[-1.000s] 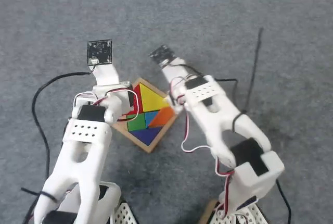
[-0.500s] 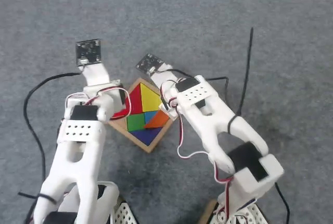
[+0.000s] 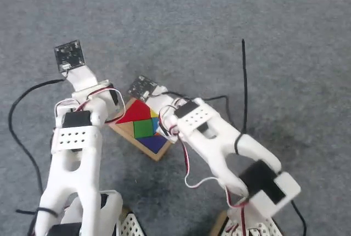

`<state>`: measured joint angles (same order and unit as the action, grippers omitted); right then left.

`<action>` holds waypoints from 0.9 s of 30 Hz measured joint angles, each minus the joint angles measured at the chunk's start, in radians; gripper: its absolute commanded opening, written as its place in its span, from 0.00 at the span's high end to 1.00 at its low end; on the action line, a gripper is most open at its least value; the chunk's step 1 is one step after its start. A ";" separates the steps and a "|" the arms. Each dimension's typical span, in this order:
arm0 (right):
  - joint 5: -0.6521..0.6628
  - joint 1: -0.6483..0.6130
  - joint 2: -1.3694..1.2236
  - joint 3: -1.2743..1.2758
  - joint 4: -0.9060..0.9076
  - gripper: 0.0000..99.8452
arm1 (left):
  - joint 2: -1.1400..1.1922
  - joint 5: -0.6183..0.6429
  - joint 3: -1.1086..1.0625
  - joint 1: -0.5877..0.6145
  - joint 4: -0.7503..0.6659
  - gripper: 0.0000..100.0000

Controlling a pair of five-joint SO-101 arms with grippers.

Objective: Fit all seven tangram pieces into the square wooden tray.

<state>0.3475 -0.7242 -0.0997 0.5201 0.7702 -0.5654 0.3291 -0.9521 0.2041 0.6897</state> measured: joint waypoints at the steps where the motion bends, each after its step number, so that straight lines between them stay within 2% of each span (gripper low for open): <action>1: 0.002 0.000 -0.014 -0.029 0.029 0.97 | 0.000 0.002 0.000 0.002 -0.002 0.99; 7: 0.002 0.069 -0.029 -0.153 0.245 0.97 | 0.000 0.005 0.000 0.002 -0.003 0.99; 14: 0.015 0.103 0.253 -0.046 0.265 0.97 | 0.000 -0.023 0.000 0.002 -0.003 0.99; 17: 0.025 0.149 0.453 0.101 0.206 0.97 | -0.041 -0.080 -0.034 0.003 -0.014 0.99; 20: 0.025 0.210 0.667 0.278 0.089 0.97 | -0.138 -0.143 -0.146 0.003 -0.086 0.99; 27: 0.028 0.331 1.125 0.770 -0.166 0.97 | -0.560 -0.382 -0.535 0.003 -0.224 0.99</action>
<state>0.3751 -0.3928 1.0249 1.2904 0.6045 -1.1254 -0.0529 -1.4876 0.2071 0.4657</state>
